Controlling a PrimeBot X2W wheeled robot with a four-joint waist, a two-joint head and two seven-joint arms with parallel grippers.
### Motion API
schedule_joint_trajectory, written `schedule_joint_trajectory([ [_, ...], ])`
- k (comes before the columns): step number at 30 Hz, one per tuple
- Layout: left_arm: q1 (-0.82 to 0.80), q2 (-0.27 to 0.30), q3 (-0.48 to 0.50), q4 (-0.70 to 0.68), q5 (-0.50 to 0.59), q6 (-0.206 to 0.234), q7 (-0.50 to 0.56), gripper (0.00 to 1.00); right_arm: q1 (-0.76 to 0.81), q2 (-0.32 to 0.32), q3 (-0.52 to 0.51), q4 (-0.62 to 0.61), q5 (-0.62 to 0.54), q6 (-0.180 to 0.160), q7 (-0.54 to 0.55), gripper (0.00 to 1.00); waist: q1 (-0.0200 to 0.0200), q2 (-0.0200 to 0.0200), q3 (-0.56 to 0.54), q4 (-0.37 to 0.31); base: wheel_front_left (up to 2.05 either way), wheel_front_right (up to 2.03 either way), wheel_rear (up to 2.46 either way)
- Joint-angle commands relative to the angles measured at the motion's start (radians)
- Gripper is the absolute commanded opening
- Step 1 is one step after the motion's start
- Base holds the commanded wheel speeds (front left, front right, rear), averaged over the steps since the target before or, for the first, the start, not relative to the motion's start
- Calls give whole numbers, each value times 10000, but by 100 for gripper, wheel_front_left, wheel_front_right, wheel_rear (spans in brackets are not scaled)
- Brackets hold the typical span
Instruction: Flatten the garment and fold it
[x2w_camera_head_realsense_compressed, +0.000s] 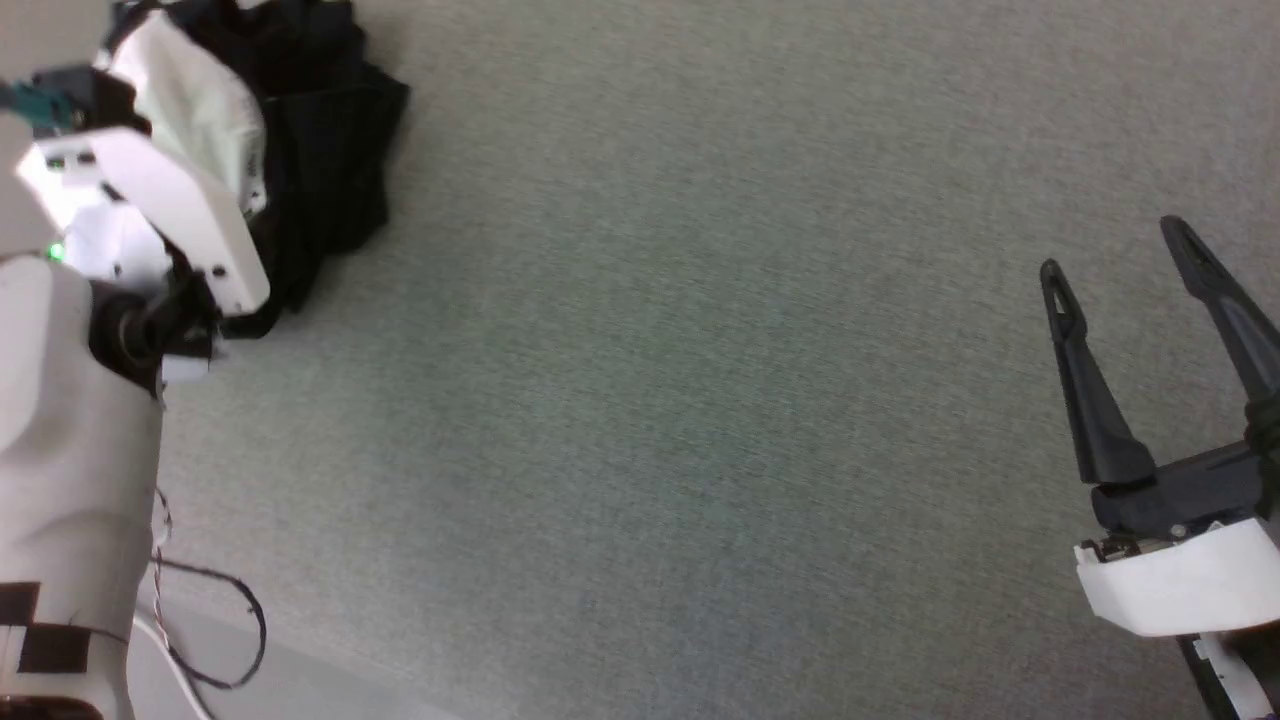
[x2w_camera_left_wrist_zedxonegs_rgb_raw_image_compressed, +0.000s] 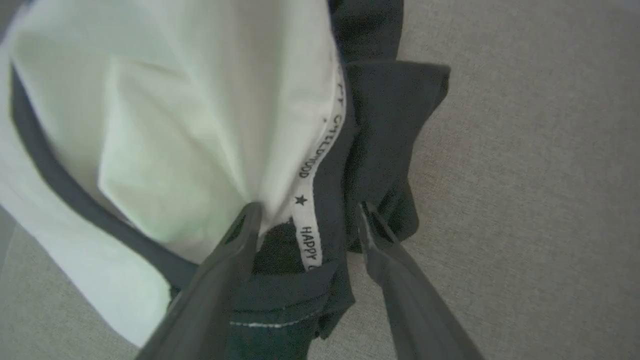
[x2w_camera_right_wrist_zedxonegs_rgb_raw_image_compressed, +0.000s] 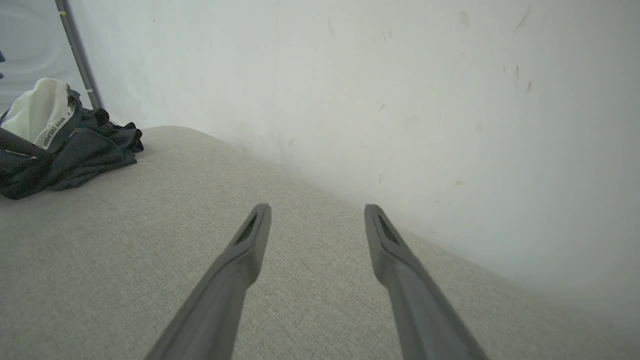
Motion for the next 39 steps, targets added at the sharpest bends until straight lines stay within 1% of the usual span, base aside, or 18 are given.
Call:
schedule_joint_trajectory([
  [1,251,-24,-52,288,198,183,-201,100,-91,-52,-38,-117,-17,-7,59,100,-1,0,352,-419,0,0,0],
  [6,464,252,-236,1050,735,514,-938,100,-118,-151,-144,-321,2,-7,169,100,-1,0,421,-741,0,0,0],
  [8,471,167,-90,1270,668,618,-1412,100,-117,-201,-207,-412,17,-7,220,100,-1,0,440,-813,0,0,0],
  [9,473,117,-89,1359,677,599,-1630,100,-111,-226,-238,-449,20,-7,242,100,-1,0,441,-836,0,0,0],
  [10,473,70,-125,1436,702,533,-1825,81,-105,-252,-265,-475,28,-7,259,100,-1,0,437,-854,0,0,0],
  [11,460,34,-160,1484,739,458,-2067,0,-103,-271,-291,-485,44,-7,268,100,-1,0,418,-865,0,0,0],
  [14,366,12,-239,1684,809,188,-2712,0,-127,-263,-304,-468,94,-7,233,100,-1,0,269,-895,0,0,0],
  [16,217,105,-251,1774,843,60,-3042,0,-141,-214,-309,-394,131,-7,160,100,-1,0,104,-900,0,0,0],
  [19,-135,450,-279,1803,931,-142,-3456,0,-164,-87,-329,-166,223,-7,-58,100,-1,0,-209,-907,0,0,0],
  [25,-941,1156,-577,1271,1251,-373,-3719,0,-82,429,-479,499,377,-7,-759,100,-1,0,-1221,-923,0,0,0],
  [28,-1360,1537,-776,875,1389,-441,-3557,0,58,757,-580,898,441,-7,-1174,100,-1,0,-1862,-998,0,0,0],
  [31,-1821,1761,-897,347,1413,-473,-3274,0,280,1074,-727,1306,514,-7,-1601,100,-1,0,-2533,-1104,0,0,0],
  [35,-2516,1839,-1032,-497,1406,-487,-2736,0,603,1390,-920,1782,641,-7,-2121,100,-1,0,-3298,-1271,0,0,0],
  [39,-3370,1633,-1173,-1363,1404,-412,-2178,0,885,1528,-1115,2168,805,-7,-2572,100,-1,0,-3954,-1478,0,0,0],
])
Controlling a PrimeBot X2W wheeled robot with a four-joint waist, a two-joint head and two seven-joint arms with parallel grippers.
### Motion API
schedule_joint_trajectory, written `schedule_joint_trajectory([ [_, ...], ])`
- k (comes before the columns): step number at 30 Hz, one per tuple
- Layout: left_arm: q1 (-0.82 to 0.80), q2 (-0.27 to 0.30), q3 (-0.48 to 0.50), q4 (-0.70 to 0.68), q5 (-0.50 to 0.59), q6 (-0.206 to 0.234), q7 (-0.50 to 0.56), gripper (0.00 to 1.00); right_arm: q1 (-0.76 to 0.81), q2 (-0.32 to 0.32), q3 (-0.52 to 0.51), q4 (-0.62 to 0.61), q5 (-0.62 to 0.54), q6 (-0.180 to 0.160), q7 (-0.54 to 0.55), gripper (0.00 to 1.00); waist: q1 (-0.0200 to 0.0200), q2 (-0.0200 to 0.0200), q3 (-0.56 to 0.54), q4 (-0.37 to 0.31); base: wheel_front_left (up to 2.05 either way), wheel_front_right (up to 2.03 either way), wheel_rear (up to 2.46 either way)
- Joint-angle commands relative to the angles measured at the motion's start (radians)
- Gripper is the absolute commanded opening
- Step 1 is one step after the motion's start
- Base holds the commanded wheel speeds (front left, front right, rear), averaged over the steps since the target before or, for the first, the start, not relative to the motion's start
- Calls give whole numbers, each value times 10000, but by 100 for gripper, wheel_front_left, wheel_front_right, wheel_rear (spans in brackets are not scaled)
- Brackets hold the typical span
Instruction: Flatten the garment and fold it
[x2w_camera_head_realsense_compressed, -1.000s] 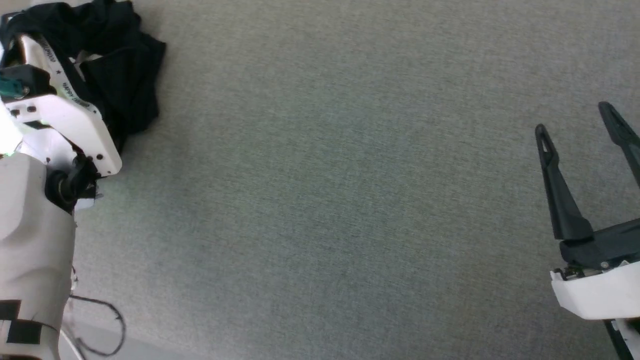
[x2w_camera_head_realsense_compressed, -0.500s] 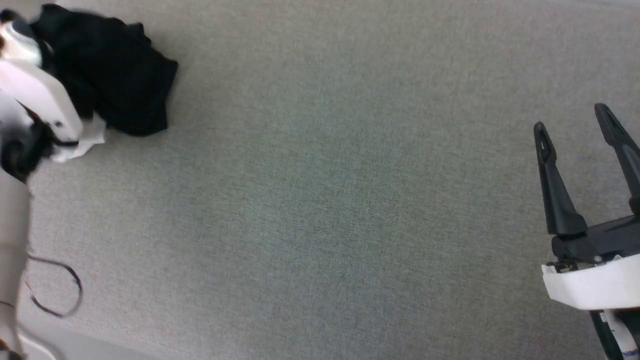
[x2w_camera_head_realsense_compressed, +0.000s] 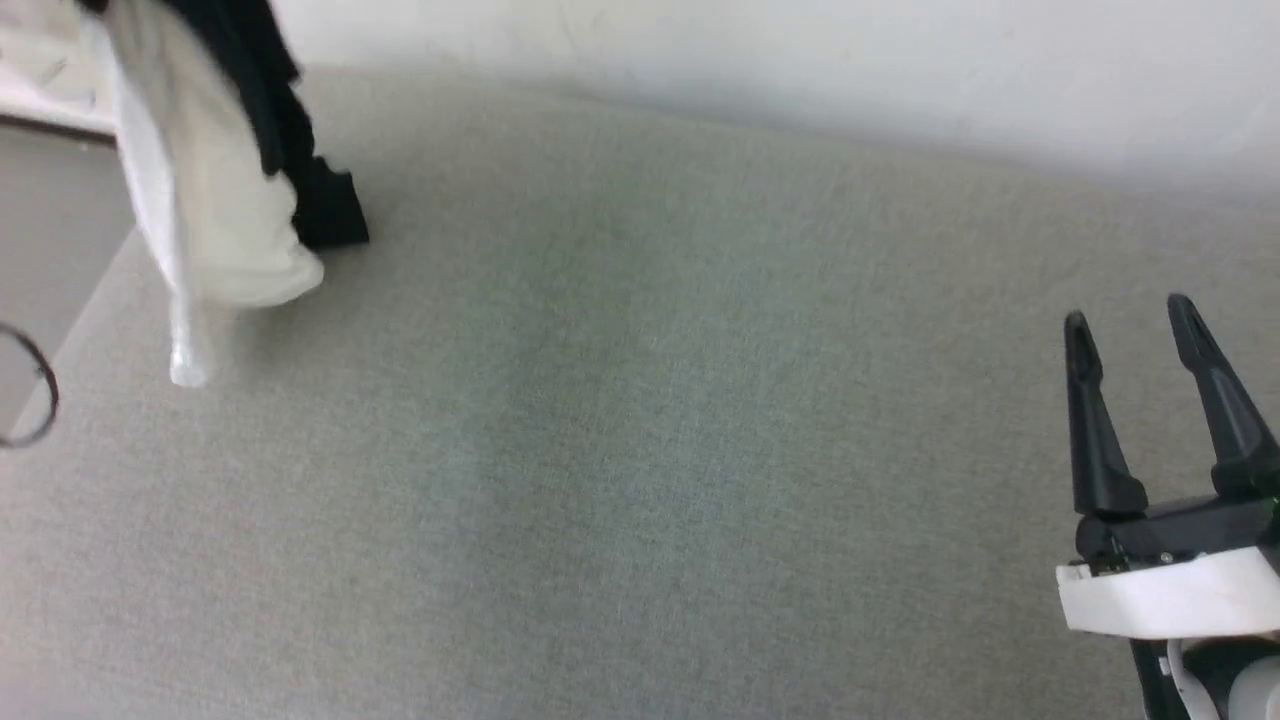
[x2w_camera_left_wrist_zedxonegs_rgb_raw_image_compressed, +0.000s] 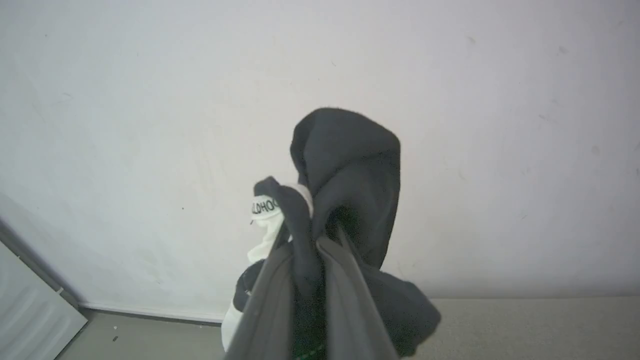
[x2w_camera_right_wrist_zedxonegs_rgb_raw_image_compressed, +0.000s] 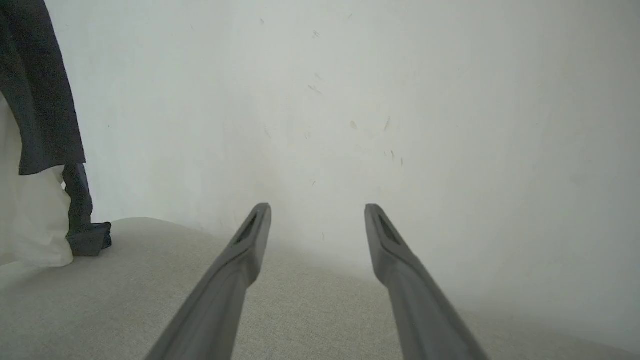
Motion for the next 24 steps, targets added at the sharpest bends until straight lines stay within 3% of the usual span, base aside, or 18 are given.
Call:
schedule_joint_trajectory([
  [1,-603,-238,-42,-439,-3,36,205,0,174,47,-134,163,113,-7,-233,100,2,0,-1177,-418,0,0,0],
  [10,-2399,-1977,-337,-1462,-299,589,587,0,632,64,-670,604,874,-7,-806,100,2,0,-1981,-979,0,0,0],
  [11,-2399,-1977,-337,-1462,-299,589,587,0,632,64,-670,604,874,-7,-806,100,2,0,-1981,-979,0,0,0],
  [19,-3139,-3651,-739,-1562,-828,673,624,0,717,65,-733,784,1048,-7,-993,100,2,0,-2184,-1667,0,0,0],
  [24,-2771,-4351,-1249,-1483,-1015,551,719,0,722,65,-828,766,1085,-7,-1017,100,2,0,-2063,-2071,0,0,0],
])
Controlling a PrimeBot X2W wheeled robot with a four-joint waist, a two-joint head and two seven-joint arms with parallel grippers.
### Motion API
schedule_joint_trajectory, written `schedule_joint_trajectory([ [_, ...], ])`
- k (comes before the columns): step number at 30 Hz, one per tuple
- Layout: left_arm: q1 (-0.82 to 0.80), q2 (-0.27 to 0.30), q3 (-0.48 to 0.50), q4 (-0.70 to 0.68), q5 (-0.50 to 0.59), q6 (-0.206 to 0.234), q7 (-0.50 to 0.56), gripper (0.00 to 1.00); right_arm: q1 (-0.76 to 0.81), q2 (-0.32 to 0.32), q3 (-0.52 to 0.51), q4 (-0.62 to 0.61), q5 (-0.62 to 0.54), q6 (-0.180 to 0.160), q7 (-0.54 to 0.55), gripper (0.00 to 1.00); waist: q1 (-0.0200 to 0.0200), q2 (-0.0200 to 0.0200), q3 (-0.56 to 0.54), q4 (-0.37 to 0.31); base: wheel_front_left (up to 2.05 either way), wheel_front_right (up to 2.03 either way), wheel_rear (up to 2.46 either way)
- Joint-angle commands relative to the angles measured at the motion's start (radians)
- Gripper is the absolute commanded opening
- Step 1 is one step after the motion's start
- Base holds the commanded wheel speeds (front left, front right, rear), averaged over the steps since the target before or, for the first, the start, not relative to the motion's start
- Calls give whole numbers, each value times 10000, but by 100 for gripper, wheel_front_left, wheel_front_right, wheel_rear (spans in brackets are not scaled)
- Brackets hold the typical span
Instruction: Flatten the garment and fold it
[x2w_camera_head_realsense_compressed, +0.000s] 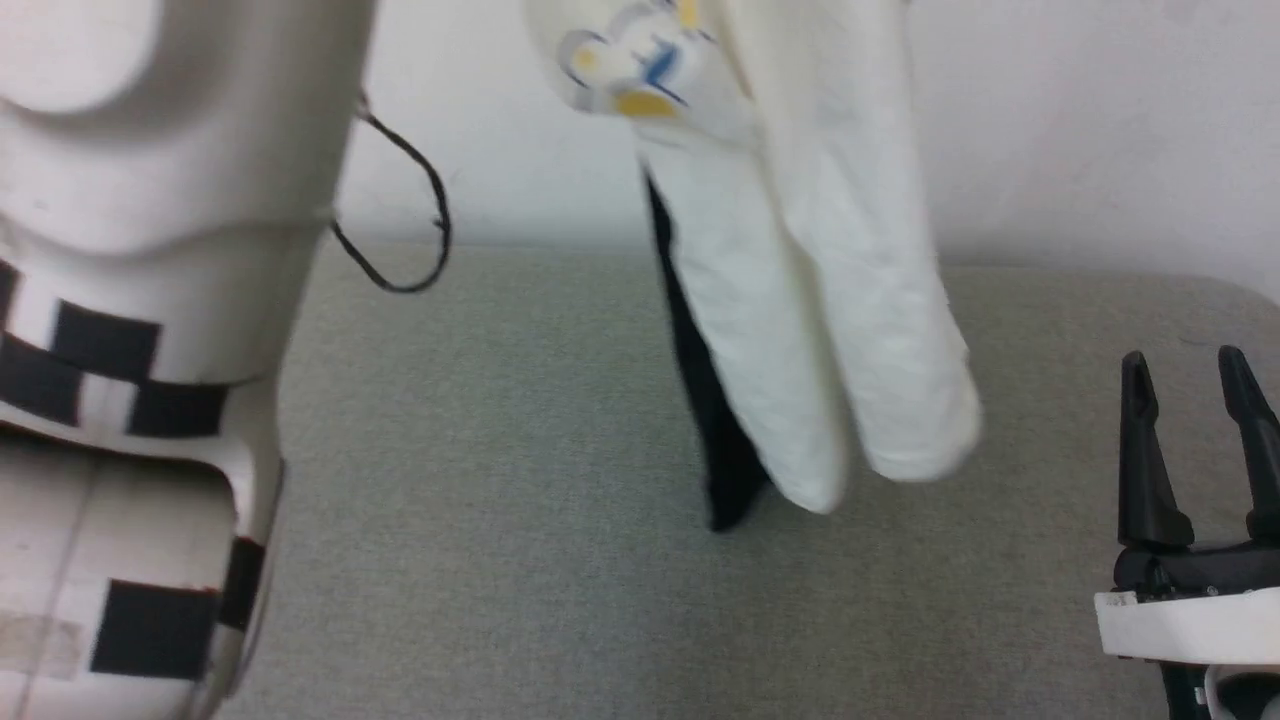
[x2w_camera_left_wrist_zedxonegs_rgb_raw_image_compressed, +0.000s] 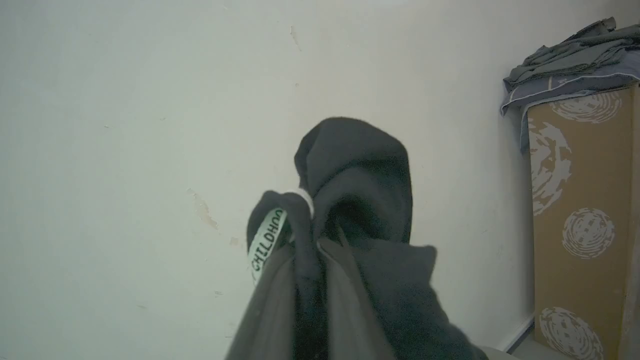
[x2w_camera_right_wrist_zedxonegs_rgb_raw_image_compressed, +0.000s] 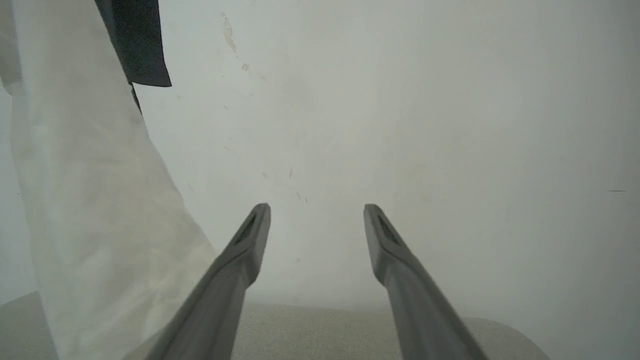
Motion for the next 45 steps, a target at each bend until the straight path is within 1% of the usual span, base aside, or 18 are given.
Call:
schedule_joint_trajectory([
  [1,379,-119,-152,-12,-21,-91,-20,0,74,29,-47,-10,47,-7,-52,100,1,0,71,-335,0,0,0],
  [5,1474,-290,-679,-173,29,-174,-173,0,55,29,-180,-156,50,-7,-42,100,1,0,332,-630,0,0,0],
  [8,2652,-334,-1000,-381,44,-161,-503,0,13,29,-245,-265,13,-7,-11,100,1,0,524,-817,0,0,0],
  [10,3650,-421,-1157,-528,-101,-92,-728,0,-31,29,-263,-292,5,-7,5,100,1,0,644,-942,0,0,0],
  [13,5320,-338,-1886,-707,75,-126,-901,0,-81,29,-220,-316,18,-7,23,100,1,0,837,-1117,0,0,0],
  [15,6455,-388,-2079,-698,-78,9,-1123,0,-92,29,-217,-312,16,-7,39,100,1,0,955,-1190,0,0,0],
  [19,8190,-406,-2680,-333,82,220,-1619,0,-46,29,-198,-265,-28,-7,98,100,1,0,1185,-1284,0,0,0],
  [23,9514,-518,-3104,697,74,560,-1741,0,-90,29,-96,-203,-11,-7,91,100,1,0,1358,-1439,0,0,0],
  [25,9930,-627,-3115,1201,-85,660,-1863,0,-157,29,-22,-134,16,-7,74,100,1,0,1419,-1518,0,0,0],
  [26,10003,-661,-3106,1372,-80,712,-2025,5,-190,29,0,-91,32,-7,57,100,1,0,1428,-1539,0,0,0],
  [27,10035,-694,-3089,1470,-75,719,-2229,45,-216,29,13,-42,44,-7,37,100,1,0,1427,-1551,0,0,0],
  [28,10072,-750,-2976,1489,-189,718,-2455,100,-230,30,12,12,54,-7,14,100,1,0,1409,-1549,0,0,0],
  [30,10053,-803,-2745,1336,-315,745,-2936,100,-222,30,-14,123,71,-7,-31,100,1,0,1337,-1526,0,0,0],
  [33,10044,-658,-2465,706,-409,690,-3458,100,-136,30,-127,273,87,-7,-81,100,1,0,1158,-1406,0,0,0],
  [35,10118,-449,-2248,55,-533,687,-3592,100,-76,30,-179,349,111,-7,-86,100,1,0,1015,-1322,0,0,0],
  [38,10389,-56,-1794,-1139,-836,833,-3635,100,-18,30,-203,407,139,-7,-95,100,1,0,793,-1228,0,0,0],
  [42,11023,669,-944,-2992,-1009,1388,-3986,100,38,30,-151,444,146,-7,-73,100,1,0,524,-1220,0,0,0],
  [45,11748,1253,-91,-4341,-655,2041,-5031,100,120,30,-160,449,160,-7,-60,100,1,0,369,-1274,0,0,0],
])
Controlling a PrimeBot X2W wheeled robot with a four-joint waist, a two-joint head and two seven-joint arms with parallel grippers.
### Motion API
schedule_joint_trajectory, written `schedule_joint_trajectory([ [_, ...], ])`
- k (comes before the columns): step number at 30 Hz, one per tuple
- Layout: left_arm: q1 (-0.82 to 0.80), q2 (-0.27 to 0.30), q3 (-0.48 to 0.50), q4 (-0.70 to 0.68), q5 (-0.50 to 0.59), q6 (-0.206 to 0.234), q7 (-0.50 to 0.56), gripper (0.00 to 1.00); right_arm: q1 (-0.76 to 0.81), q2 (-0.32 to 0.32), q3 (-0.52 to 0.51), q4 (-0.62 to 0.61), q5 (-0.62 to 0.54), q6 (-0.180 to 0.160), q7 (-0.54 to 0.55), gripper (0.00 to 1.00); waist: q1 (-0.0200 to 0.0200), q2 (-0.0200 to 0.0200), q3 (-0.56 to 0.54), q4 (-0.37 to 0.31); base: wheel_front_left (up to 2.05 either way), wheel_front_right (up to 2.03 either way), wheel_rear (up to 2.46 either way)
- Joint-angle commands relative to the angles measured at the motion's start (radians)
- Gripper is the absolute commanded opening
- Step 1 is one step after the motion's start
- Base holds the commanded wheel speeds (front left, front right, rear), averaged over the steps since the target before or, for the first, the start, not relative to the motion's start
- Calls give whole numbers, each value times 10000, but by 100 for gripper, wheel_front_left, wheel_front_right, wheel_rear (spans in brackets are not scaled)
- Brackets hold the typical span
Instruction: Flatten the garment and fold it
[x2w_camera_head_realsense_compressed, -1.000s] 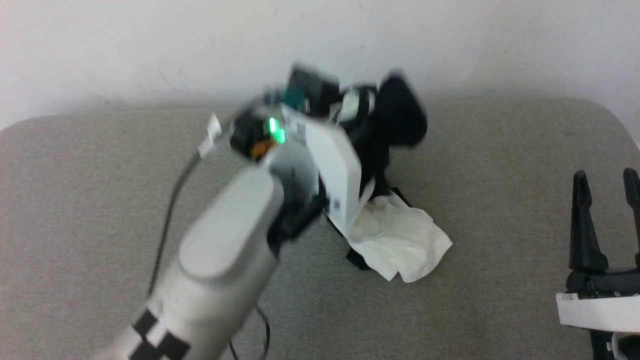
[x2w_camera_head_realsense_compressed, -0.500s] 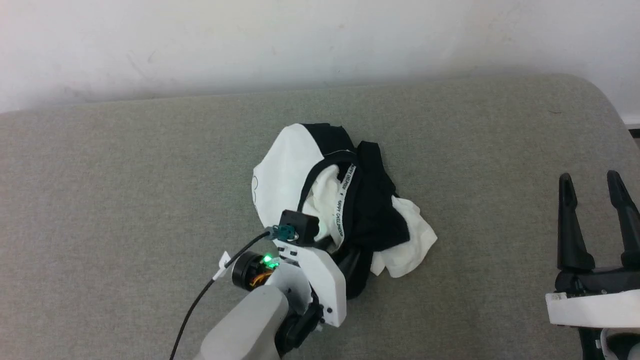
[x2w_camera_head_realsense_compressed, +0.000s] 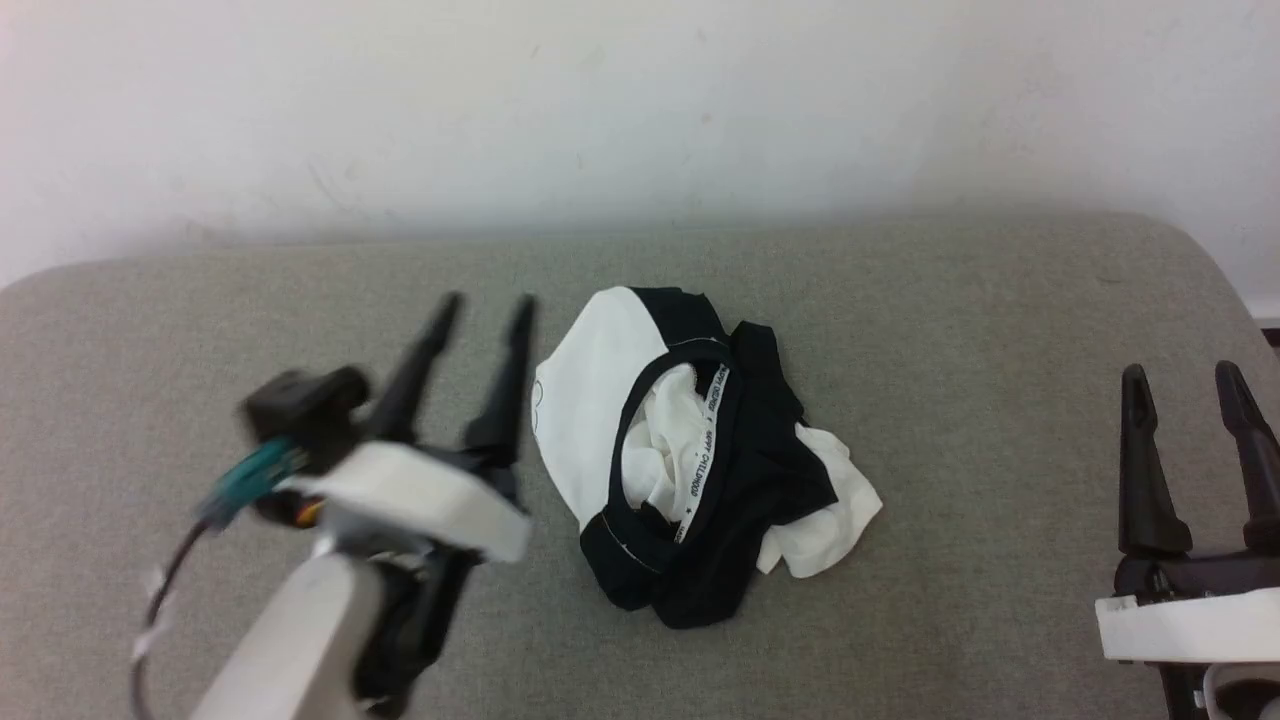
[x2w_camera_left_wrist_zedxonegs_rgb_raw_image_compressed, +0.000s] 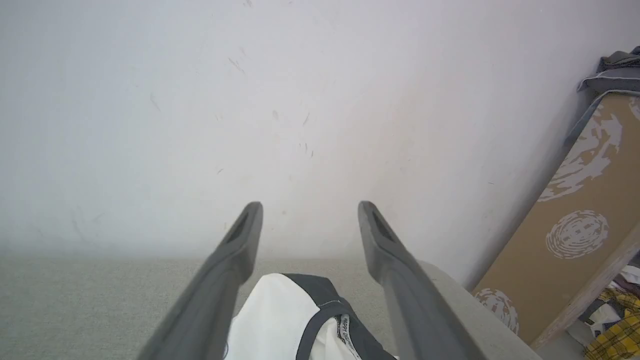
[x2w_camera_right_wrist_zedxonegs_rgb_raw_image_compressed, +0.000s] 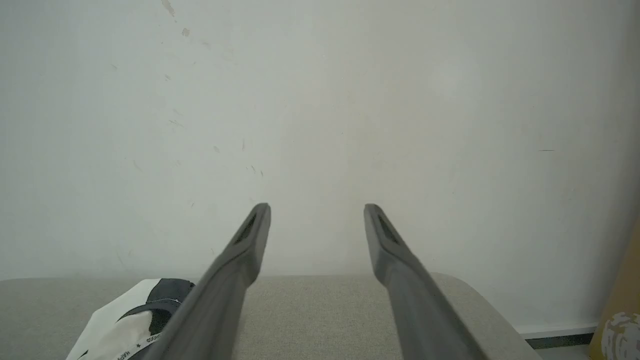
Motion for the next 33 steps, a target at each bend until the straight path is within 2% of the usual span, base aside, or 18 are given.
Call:
schedule_joint_trajectory([
  [1,619,355,416,-694,264,301,-660,100,173,28,-50,9,66,-7,-3,100,1,0,-196,-35,0,0,0],
  [4,1571,834,991,-1668,735,684,-1533,100,416,28,-202,-9,89,-7,26,100,1,0,-302,-50,0,0,0],
  [8,2774,1234,1368,-2588,1777,1111,-1939,100,802,28,-434,-66,177,-7,79,100,1,0,-327,-28,0,0,0],
  [12,3930,1286,1514,-2969,3041,1572,-2015,100,1096,28,-506,-11,299,-7,71,100,1,0,-250,-61,0,0,0],
  [16,4912,1085,1391,-3005,4157,1684,-2022,100,1376,28,-515,160,470,-7,10,100,1,0,-183,-113,0,0,0],
  [19,5331,587,1329,-2917,4226,1645,-2023,100,1530,28,-508,405,579,-7,-97,100,1,0,-75,-82,0,0,0],
  [23,5245,128,1380,-2897,4311,1268,-2024,100,1387,28,-578,576,610,-7,-194,100,1,0,180,115,0,0,0],
  [26,4989,-101,1535,-2889,4429,989,-2025,100,694,28,-380,381,508,-7,59,100,1,0,470,289,0,0,0],
  [29,4817,-322,1721,-2865,4552,782,-2025,100,-541,-80,89,-100,273,-7,833,100,1,0,763,455,0,0,0],
  [33,4682,-651,1895,-2803,4680,519,-2025,100,-2598,-918,600,-190,883,-7,2550,100,1,0,1243,715,0,0,0],
])
